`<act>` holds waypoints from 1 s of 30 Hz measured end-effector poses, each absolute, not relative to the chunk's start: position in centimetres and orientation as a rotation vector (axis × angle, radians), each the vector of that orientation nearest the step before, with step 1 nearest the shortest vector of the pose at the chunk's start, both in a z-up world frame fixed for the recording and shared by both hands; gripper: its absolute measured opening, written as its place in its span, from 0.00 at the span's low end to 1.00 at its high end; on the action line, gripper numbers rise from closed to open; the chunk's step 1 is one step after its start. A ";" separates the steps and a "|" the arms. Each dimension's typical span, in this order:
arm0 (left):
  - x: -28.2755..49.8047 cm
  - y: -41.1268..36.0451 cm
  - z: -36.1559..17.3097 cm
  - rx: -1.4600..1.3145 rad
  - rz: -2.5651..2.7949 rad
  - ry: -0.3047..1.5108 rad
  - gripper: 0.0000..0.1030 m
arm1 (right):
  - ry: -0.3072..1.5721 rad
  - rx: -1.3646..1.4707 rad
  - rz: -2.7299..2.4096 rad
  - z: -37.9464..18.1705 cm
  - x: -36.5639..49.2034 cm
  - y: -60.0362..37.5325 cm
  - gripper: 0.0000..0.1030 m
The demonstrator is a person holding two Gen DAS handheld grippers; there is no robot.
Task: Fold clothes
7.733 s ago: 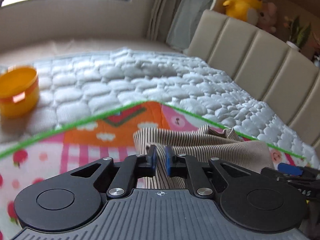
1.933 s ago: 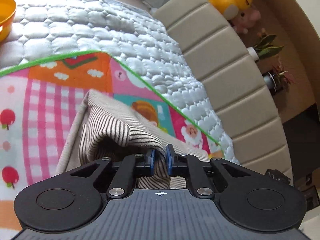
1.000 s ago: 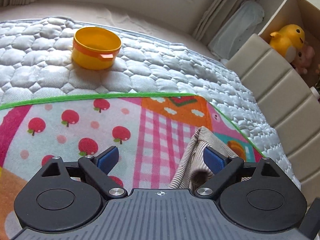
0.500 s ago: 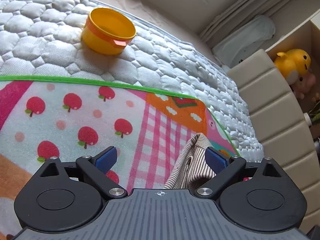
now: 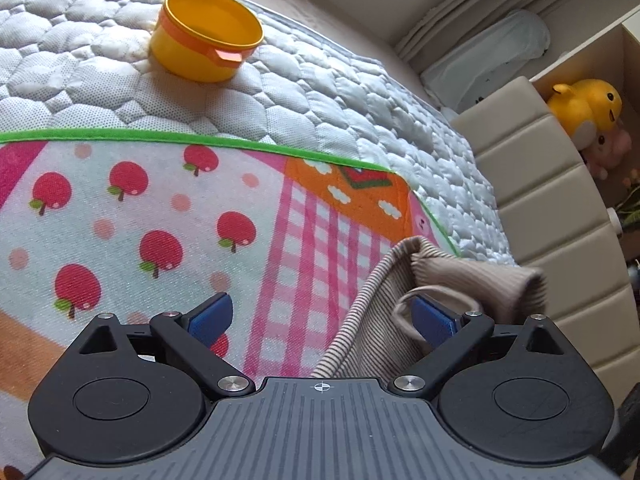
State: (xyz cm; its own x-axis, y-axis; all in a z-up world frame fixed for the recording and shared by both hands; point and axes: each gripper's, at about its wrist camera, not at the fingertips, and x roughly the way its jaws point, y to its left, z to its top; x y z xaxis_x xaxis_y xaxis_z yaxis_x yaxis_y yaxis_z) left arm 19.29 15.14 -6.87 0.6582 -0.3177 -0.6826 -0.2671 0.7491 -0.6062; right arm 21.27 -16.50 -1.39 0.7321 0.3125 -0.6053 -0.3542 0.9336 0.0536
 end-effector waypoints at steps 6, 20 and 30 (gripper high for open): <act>19.3 14.9 -7.0 -0.741 -0.034 0.880 0.96 | 0.707 -0.463 0.524 -6.4 16.5 -10.7 0.23; 19.7 12.8 -7.8 -0.675 -0.145 0.950 0.97 | 0.728 -0.107 0.375 -1.3 14.9 -22.7 0.64; 19.6 6.6 -9.0 -0.582 -0.299 1.022 0.82 | 0.944 0.358 0.195 -7.4 16.8 -31.7 0.63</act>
